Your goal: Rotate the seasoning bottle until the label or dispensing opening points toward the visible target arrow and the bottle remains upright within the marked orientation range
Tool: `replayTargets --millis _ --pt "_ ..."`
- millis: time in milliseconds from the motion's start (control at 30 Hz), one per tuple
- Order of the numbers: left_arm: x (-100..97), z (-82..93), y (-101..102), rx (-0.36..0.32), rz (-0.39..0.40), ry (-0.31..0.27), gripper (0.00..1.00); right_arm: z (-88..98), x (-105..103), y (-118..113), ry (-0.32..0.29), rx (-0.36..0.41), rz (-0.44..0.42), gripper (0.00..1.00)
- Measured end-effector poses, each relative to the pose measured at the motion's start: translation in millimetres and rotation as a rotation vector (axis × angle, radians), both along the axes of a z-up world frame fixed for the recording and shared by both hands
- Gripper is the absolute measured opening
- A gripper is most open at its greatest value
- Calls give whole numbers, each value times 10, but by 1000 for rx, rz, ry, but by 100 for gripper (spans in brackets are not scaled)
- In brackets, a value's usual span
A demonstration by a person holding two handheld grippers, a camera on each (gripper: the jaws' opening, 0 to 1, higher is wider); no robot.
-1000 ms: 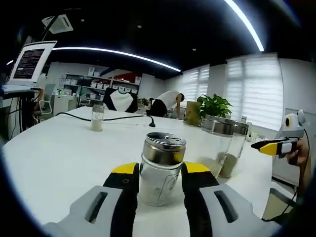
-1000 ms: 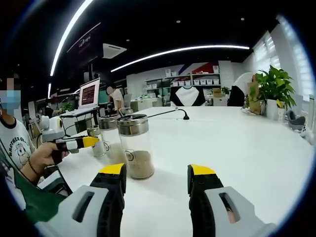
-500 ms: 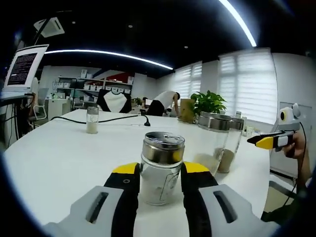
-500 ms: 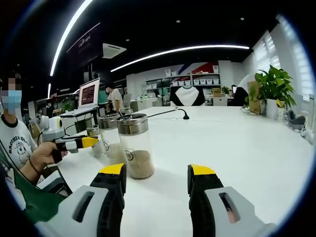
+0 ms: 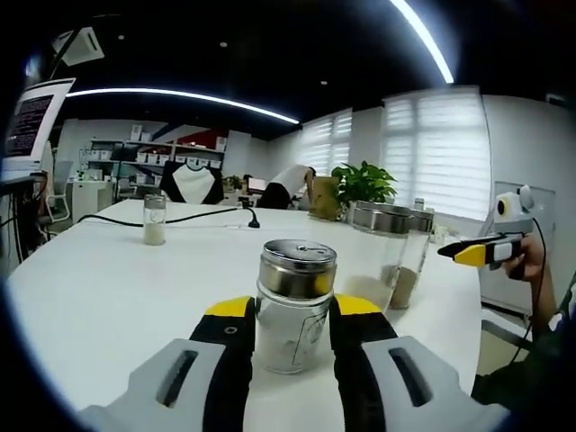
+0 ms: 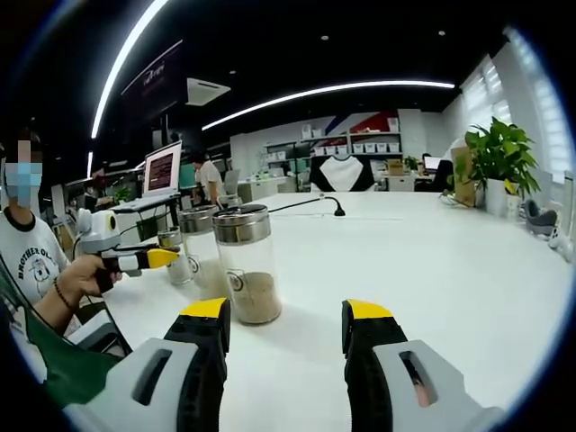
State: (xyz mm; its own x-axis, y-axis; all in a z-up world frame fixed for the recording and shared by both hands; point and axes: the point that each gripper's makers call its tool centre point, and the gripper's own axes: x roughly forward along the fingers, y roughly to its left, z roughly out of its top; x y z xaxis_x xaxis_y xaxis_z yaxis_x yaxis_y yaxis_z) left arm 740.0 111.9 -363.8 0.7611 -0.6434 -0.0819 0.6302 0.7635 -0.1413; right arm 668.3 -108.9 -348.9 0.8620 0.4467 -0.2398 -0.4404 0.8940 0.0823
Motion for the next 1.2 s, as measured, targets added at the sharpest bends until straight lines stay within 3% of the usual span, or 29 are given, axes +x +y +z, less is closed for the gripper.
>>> replayTargets --millis 167,233,733,1000,1200 --pt "-4 -2 -13 1 -47 -1 34 -4 3 5 2 -2 2 50" --pt "-29 -4 -51 13 -104 -2 34 -3 5 6 2 -4 2 50" --pt "-17 -8 -73 36 -204 13 34 -4 26 -1 7 -11 4 50" --pt "-30 -9 -81 27 -217 13 34 -1 37 3 9 -12 4 50" --pt "-41 -13 -69 -16 -219 19 36 -4 32 20 12 -14 7 50"
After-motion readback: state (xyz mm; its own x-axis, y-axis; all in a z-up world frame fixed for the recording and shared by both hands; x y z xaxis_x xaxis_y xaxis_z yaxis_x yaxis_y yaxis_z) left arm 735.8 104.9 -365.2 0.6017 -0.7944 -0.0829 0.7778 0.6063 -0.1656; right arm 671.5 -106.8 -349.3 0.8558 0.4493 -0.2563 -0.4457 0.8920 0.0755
